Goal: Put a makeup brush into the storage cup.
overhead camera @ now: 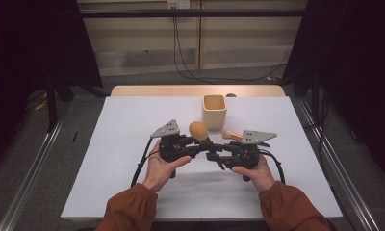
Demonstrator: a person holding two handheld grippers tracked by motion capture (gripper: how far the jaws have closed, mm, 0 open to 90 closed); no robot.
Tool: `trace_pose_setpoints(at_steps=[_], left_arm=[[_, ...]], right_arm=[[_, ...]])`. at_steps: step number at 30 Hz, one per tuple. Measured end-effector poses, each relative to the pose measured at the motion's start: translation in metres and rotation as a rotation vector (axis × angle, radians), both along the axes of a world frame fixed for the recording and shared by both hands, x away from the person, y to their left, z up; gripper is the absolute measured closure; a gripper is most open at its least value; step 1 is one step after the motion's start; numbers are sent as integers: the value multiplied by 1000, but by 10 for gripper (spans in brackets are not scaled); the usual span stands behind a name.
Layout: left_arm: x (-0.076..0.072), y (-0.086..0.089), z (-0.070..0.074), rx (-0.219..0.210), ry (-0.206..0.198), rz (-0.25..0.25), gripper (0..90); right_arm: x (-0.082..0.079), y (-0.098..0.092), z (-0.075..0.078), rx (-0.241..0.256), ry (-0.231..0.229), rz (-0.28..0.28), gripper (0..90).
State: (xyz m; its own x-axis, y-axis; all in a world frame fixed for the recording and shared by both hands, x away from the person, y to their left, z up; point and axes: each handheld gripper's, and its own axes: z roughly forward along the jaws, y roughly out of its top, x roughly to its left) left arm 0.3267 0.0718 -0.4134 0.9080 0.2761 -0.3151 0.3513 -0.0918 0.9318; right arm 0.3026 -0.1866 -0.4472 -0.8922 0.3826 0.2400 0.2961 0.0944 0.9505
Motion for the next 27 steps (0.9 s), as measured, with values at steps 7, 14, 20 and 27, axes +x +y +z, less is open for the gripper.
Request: trace_pose_setpoints(at_steps=[7,14,20,27], left_arm=[[3,13,4,13,9,30,647],[8,30,10,0,3,81,647],[12,42,15,-6,-4,103,647],[12,42,18,22,-7,92,647]], right_arm=[[-1,-2,0,-40,12,-13,405],[-3,-11,2,-73,24,-53,231],[-3,-15,4,-59,24,-70,167],[-3,-15,4,-53,41,-69,109]])
